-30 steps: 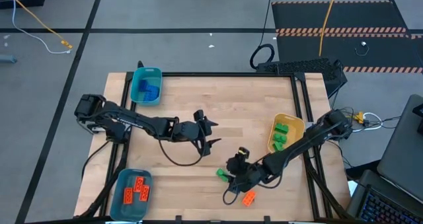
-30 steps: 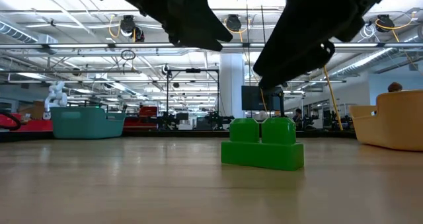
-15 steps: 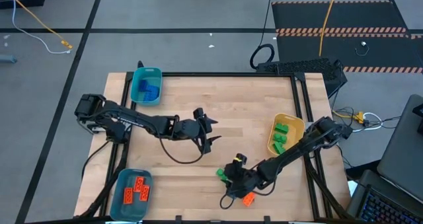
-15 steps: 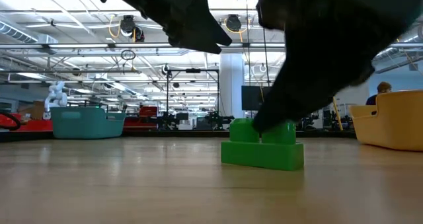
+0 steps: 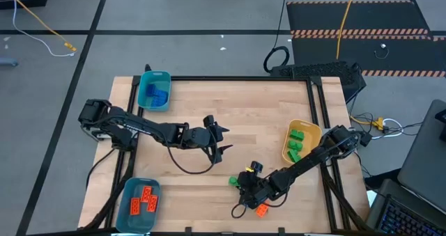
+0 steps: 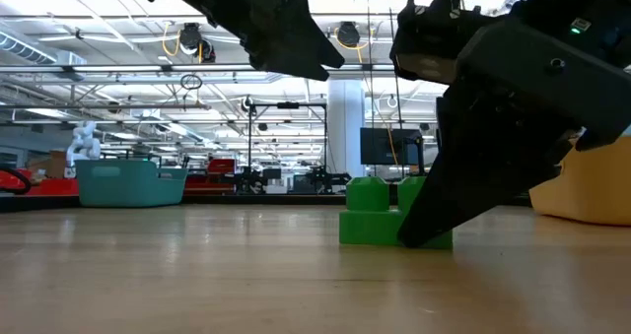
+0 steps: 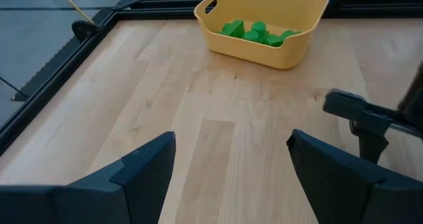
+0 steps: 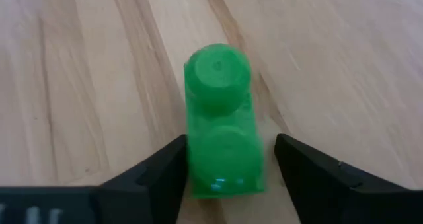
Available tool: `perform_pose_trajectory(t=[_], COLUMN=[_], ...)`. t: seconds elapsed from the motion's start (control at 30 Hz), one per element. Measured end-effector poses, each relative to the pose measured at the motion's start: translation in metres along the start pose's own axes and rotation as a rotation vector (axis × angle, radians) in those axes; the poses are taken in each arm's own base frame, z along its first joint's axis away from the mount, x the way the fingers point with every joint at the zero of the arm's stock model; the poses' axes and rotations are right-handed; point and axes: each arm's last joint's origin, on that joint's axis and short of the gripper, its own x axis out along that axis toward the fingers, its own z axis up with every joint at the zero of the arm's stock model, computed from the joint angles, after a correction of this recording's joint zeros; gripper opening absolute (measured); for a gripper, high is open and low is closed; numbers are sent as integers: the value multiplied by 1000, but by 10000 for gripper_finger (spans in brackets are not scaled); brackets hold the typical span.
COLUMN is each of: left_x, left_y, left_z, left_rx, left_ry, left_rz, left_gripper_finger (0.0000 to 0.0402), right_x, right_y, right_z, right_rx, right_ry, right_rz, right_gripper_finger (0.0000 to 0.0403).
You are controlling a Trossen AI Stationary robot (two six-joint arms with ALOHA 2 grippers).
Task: Sort & place blocks by color
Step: Put the green game piece into the yellow bin
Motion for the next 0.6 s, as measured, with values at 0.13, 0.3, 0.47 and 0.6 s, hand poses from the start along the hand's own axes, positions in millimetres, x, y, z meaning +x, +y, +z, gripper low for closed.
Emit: perform_pose_trajectory(t=[0.13,0.3,0.47,0.6], left_x=[0,0,0,0], left_y=[0,0,0,0], left_z=[-1,-2,-3,-4], left_rx=[6,3,0,2], left_ry=[11,19,30,37], left_rz=[0,1,1,2], left_gripper_finger=[294,294,294,294], right_x=[-2,-8,-33,-71], right_y=[-4,-9,-27,-47], right_z=[1,3,9,18], right_rx=[-32,-91,-115,-83], right_ry=[20,43,115,143], right_rz=[-20,-38,-116,-185], right_gripper_finger=[154,123,123,123])
